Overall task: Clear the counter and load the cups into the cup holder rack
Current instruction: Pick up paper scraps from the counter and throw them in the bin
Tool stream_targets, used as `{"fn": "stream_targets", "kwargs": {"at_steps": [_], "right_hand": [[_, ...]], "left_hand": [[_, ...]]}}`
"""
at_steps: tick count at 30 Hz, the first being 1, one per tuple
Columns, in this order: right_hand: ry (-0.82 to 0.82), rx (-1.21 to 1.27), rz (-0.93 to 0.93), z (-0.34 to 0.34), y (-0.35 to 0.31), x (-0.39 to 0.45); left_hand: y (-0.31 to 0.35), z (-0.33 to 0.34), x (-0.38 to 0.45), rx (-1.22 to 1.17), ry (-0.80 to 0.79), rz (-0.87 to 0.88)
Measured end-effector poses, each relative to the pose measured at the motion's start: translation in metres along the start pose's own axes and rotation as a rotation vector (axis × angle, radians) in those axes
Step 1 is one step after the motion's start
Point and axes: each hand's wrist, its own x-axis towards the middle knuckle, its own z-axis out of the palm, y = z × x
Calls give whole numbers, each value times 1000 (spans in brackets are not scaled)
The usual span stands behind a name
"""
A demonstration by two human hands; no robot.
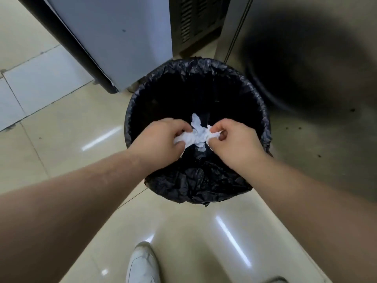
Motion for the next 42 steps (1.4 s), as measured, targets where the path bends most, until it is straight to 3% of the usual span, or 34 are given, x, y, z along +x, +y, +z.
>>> {"fn": "stream_targets", "kwargs": {"at_steps": [12,19,25,31,34,42], "right_hand": [[-152,-265,-36,25,3,55],[-271,-279,77,26,1,62],[-251,-292,60,10,-10,52],[-432,-490,87,-42,-56,24],[-439,-505,58,-85,-90,-12],[-516,-607,-64,-207,-192,-160]], "left_hand": [[-24,29,64,210,-155,-6],[-26,31,68,228,-245,-53],[-12,9,50,320,-342,-20],[37,-59,19,473,-576,-45],[76,-111,-5,547,-692,-37],[181,-248,-113,487,-621,44]]}}
